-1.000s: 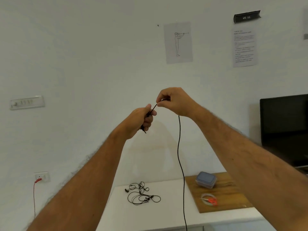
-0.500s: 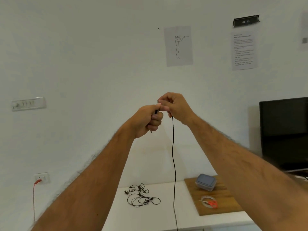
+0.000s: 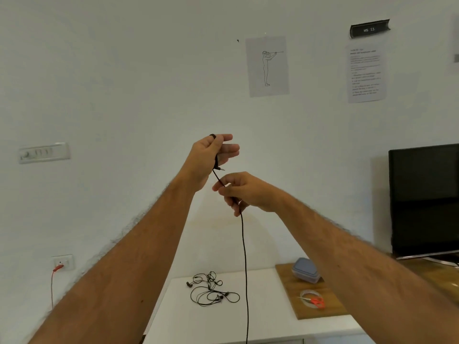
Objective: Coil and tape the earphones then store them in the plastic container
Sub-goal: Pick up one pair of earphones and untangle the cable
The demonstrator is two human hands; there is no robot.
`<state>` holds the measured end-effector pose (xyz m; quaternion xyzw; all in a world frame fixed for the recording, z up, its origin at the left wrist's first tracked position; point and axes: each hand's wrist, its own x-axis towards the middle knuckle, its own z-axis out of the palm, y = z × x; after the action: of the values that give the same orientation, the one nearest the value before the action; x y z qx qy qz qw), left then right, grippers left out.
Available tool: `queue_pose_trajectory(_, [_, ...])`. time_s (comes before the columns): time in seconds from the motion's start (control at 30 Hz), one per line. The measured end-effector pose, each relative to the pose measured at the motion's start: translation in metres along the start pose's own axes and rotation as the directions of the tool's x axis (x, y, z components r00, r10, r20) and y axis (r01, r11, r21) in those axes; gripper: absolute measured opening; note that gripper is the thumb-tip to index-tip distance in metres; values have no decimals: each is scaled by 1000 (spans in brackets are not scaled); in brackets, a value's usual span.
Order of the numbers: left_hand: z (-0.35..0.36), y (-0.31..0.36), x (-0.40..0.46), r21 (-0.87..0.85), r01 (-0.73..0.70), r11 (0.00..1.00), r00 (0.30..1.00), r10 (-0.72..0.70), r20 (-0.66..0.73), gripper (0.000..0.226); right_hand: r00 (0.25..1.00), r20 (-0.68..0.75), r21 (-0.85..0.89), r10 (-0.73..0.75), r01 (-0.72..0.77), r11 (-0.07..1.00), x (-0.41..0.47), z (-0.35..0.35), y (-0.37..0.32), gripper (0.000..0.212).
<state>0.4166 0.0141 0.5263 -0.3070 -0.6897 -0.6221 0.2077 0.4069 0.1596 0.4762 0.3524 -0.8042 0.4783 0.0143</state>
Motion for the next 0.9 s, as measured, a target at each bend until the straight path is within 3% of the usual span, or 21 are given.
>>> queue_pose_trajectory(0.17, [-6, -7, -1, 216, 13, 976, 1000, -10, -16, 29, 995, -92, -240, -30, 7, 971, -2, -13, -21, 12])
queue_pose_trajectory(0.27, [-5, -13, -3, 401, -5, 916, 1000, -3, 19, 30, 971, -178, -486, -162, 56, 872, 0, -21, -30, 9])
queue_pose_trajectory(0.37, [0, -11, -8, 405, 46, 913, 993, -87, 83, 36, 918, -265, -641, -294, 60, 765, 2, -31, -39, 7])
queue_pose_trajectory(0.57, [5, -6, -13, 259, 186, 948, 967, -224, 123, 53, 883, -283, -551, -375, 170, 817, 0, -54, -45, 8])
queue_pose_trajectory(0.7, [8, -3, -13, 111, 341, 933, 908, -358, 218, 63, 850, -309, -504, -426, 234, 832, 1, -60, -41, 9])
queue_pose_trajectory(0.9, [10, -7, -12, 63, 391, 918, 887, -394, 242, 53, 852, -323, -434, -412, 253, 865, 3, -65, -33, 6])
